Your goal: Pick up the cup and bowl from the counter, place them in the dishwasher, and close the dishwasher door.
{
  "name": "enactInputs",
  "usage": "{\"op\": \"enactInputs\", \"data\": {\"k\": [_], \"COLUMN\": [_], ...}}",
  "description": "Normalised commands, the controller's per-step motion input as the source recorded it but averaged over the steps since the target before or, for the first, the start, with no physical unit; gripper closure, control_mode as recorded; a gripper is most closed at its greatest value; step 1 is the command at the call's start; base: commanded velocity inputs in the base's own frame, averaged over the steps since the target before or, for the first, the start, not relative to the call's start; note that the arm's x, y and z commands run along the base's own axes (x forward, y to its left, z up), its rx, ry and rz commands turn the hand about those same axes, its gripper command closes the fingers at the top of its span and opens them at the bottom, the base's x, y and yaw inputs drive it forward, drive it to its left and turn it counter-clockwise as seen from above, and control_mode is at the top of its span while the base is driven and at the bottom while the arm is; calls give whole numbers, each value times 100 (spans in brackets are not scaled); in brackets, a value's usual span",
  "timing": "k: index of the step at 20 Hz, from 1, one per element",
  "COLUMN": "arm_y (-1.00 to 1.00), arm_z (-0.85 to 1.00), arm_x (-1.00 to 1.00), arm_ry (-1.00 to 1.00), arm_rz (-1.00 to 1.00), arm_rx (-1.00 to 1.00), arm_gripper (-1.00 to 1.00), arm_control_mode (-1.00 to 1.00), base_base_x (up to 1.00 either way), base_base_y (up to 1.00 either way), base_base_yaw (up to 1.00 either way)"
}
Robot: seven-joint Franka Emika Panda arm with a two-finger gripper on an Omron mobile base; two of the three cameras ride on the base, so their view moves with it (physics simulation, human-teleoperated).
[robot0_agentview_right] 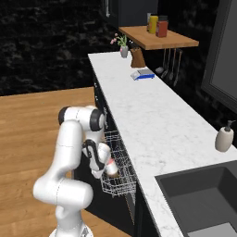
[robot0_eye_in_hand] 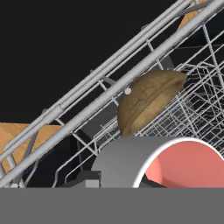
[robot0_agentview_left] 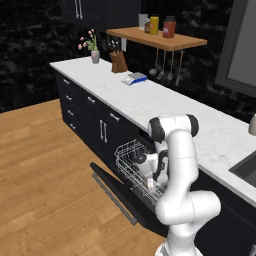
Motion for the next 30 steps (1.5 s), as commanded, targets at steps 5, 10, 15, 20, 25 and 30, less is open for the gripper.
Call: {"op": "enactInputs", "data": {"k": [5,10,15,20,25,30], "arm_y": [-4,-8,19,61,78,0], "arm_z": [-45,-26,32,35,-23,-37], "arm_x": [0,0,-27,-61,-19,43], "arm_ry": [0,0,-6,-7,14,26], "arm_rz": [10,8,5,5,16,21], "arm_rx": [0,0,0,-3,-11,-6], "arm_gripper": [-100,-100,-100,-100,-100,-100], "arm_control_mode": [-100,-100,-100,-100,-100,-100], "base_base_x": [0,0,0,0,0,0], "base_base_y": [0,0,0,0,0,0], "base_base_yaw": [0,0,0,0,0,0]}}
